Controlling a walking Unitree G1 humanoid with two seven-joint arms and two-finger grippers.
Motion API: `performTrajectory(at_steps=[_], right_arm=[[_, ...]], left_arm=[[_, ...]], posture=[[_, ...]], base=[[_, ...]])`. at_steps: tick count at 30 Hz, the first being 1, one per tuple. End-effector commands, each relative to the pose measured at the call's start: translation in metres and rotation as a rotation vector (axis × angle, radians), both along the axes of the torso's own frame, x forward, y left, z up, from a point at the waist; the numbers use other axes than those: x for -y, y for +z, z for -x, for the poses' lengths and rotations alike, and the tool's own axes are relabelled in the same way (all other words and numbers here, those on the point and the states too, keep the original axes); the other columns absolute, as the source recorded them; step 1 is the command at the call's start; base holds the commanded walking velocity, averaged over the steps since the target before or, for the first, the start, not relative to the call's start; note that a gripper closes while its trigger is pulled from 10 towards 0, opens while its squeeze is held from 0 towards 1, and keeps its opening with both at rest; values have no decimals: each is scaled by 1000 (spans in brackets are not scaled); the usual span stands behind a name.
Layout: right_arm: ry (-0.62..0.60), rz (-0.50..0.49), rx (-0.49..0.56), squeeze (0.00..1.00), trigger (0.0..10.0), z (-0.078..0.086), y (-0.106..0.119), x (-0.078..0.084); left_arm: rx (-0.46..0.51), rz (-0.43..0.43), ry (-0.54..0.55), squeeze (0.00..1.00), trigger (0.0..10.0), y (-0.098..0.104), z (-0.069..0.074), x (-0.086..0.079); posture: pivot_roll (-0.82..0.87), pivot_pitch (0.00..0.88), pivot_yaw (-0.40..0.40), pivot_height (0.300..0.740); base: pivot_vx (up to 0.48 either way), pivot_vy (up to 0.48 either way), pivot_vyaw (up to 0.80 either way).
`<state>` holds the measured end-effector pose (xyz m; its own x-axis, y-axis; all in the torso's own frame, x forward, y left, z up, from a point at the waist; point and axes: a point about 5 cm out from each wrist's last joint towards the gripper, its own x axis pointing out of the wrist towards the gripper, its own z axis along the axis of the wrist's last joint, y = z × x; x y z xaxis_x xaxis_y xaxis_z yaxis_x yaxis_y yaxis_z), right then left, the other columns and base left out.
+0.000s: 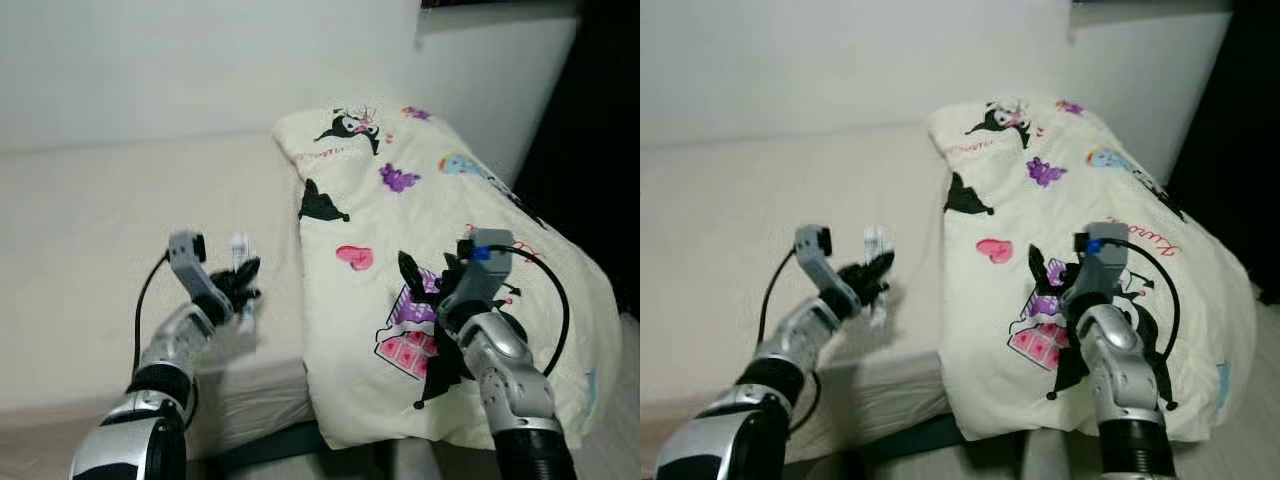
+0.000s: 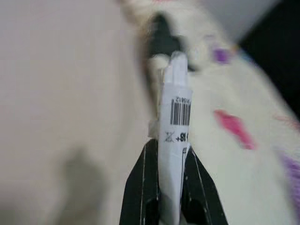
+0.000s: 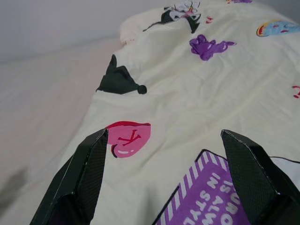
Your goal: Clean up the room
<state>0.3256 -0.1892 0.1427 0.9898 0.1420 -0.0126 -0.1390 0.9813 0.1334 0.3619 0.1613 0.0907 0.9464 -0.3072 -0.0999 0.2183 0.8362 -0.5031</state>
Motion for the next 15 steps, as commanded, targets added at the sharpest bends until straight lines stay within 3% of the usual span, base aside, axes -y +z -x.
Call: performTrajectory(at_steps=[1, 3, 6, 15], right_arm=[[8, 6, 15, 0, 10000, -2, 2, -3], [10, 8, 5, 0, 10000, -2, -1, -3], [13, 11, -5, 0, 10000, -1, -5, -3], [27, 17, -7, 0, 10000, -3, -8, -6]], left_arm=[[-10, -34, 43, 0, 10000, 0, 0, -7], [-61, -45, 73, 0, 10000, -7, 3, -12], [-60, -63, 106, 0, 10000, -8, 5, -20], [-118, -136, 206, 0, 10000, -28, 18, -39]], posture=[[-53, 0, 41, 579], [-49, 0, 42, 589], [-47, 0, 42, 599], [-38, 0, 42, 629]], base=[[0, 0, 0], [-240, 0, 0], [-480, 0, 0], [0, 0, 0]])
